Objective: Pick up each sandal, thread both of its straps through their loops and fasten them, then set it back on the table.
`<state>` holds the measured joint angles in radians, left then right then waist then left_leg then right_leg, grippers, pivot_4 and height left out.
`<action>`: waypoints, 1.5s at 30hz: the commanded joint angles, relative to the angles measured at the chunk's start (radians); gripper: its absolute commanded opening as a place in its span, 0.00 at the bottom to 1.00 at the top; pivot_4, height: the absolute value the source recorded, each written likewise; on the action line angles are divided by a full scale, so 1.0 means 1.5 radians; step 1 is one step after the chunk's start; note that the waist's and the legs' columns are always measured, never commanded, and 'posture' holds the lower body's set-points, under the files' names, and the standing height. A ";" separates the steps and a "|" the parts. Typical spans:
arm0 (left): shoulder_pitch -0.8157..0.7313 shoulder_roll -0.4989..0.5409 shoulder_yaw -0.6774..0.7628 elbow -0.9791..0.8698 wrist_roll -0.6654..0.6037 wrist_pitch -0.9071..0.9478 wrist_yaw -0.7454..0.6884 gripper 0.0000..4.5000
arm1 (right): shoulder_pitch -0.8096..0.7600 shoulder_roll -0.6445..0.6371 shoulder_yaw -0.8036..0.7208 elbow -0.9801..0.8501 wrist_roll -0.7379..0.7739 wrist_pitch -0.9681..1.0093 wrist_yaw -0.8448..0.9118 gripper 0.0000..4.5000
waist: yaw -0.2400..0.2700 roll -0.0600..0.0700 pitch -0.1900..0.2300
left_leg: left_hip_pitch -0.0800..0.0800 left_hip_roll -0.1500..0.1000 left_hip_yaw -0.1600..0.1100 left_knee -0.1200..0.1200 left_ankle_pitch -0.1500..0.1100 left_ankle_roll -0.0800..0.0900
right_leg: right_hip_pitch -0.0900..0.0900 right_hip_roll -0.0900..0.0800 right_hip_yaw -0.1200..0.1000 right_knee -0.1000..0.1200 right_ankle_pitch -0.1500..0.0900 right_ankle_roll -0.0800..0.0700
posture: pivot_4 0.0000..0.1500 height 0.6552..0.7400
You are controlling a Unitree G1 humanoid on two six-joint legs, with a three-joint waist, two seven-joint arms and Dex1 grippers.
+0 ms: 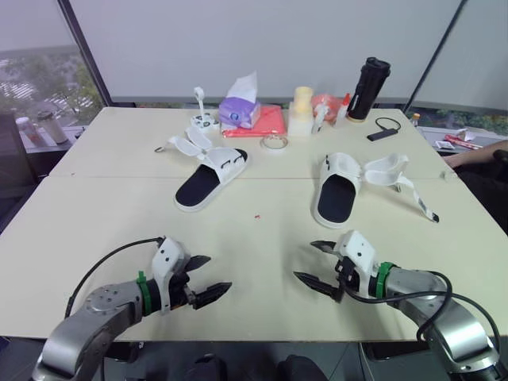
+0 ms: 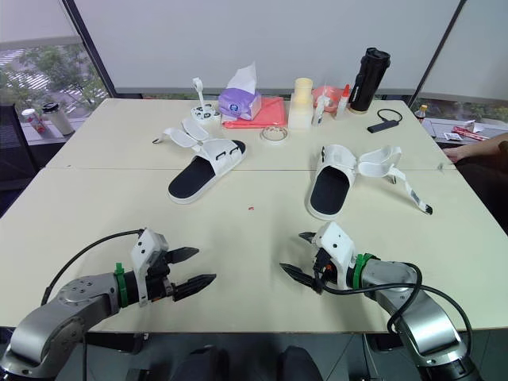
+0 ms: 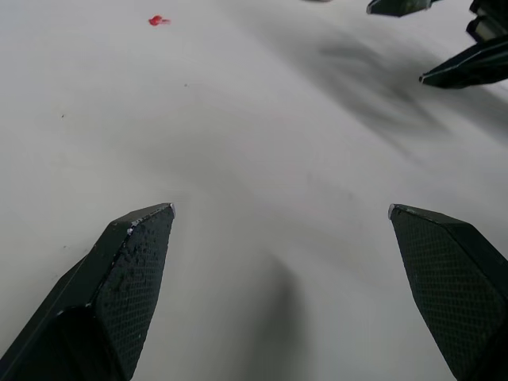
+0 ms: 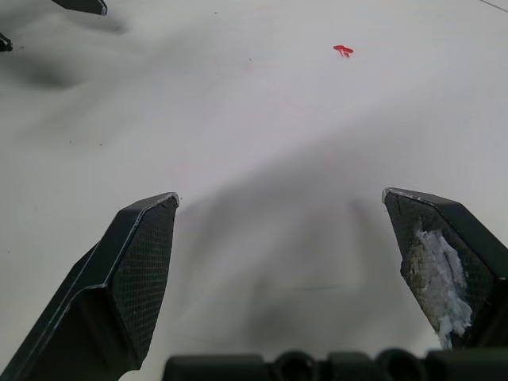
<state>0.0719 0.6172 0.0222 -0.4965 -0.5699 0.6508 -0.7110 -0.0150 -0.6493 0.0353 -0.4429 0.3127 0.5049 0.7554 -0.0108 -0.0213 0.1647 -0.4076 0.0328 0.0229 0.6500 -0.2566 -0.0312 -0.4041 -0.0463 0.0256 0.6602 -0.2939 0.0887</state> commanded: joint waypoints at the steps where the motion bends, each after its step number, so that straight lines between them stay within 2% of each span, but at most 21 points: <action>1: -0.008 -0.001 0.015 -0.021 -0.010 -0.003 0.004 1.00 | -0.006 -0.003 0.001 -0.006 -0.005 -0.020 0.004 0.97 | 0.000 0.000 0.000 | 0.000 0.000 0.000 0.000 0.000 0.000 | 0.000 0.000 0.000 0.000 0.000 0.000 | 1.00 1.00; 13: -0.018 0.002 0.019 -0.021 -0.033 0.008 0.007 1.00 | 0.000 0.009 0.003 -0.003 -0.020 -0.040 -0.013 0.97 | 0.000 0.000 0.000 | 0.000 0.000 0.000 0.000 0.000 0.000 | 0.000 0.000 0.000 0.000 0.000 0.000 | 1.00 1.00; 18: -0.064 0.010 0.014 -0.008 -0.043 0.022 -0.005 1.00 | -0.033 0.019 -0.014 0.022 -0.054 -0.074 -0.056 0.97 | 0.000 0.000 0.000 | 0.000 0.000 0.000 0.000 0.000 0.000 | 0.000 0.000 0.000 0.000 0.000 0.000 | 1.00 1.00; 22: -0.188 0.070 0.004 0.025 -0.061 0.050 -0.082 1.00 | -0.134 -0.040 -0.023 0.081 -0.234 -0.128 -0.178 0.97 | 0.001 0.000 0.001 | 0.000 -0.001 0.000 0.002 0.000 0.000 | -0.001 0.000 0.000 0.002 0.000 0.000 | 1.00 1.00; 24: -0.225 0.086 -0.005 0.032 -0.085 0.076 -0.111 1.00 | -0.165 -0.056 -0.007 0.111 -0.288 -0.137 -0.206 0.97 | 0.000 0.000 0.000 | 0.000 -0.001 0.001 0.001 0.000 0.000 | -0.001 0.000 0.000 0.002 0.000 0.000 | 1.00 1.00; 28: -0.294 0.098 -0.034 0.052 -0.098 0.100 -0.162 1.00 | -0.262 -0.055 0.049 0.228 -0.407 -0.162 -0.279 0.97 | -0.004 0.000 0.001 | -0.001 -0.001 0.001 0.000 0.000 0.000 | -0.002 0.001 0.000 0.000 0.000 0.000 | 1.00 1.00; 33: -0.356 0.065 -0.035 0.082 -0.107 0.112 -0.156 1.00 | -0.386 -0.034 0.132 0.432 -0.527 -0.244 -0.363 0.97 | -0.005 0.000 0.001 | -0.001 -0.001 0.002 0.000 0.000 0.000 | -0.002 0.001 0.001 0.001 0.000 0.000 | 1.00 1.00; 45: -0.332 0.030 -0.001 0.031 -0.151 0.152 -0.087 1.00 | -0.656 0.065 0.266 0.982 -0.664 -0.388 -0.548 0.97 | -0.006 0.000 0.001 | -0.001 -0.001 0.002 0.000 0.000 -0.001 | -0.003 0.000 0.002 0.001 0.000 0.000 | 1.00 1.00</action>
<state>-0.4259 0.6633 -0.0129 -0.4102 -0.7700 0.8727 -0.8580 -0.9522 -0.5558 0.4263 0.9633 -0.6598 -0.0495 -0.0224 -0.0196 -0.0207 0.1660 -0.4092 0.0320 0.0252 0.6497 -0.2560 -0.0322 -0.4081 -0.0463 0.0279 0.6616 -0.2938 0.0889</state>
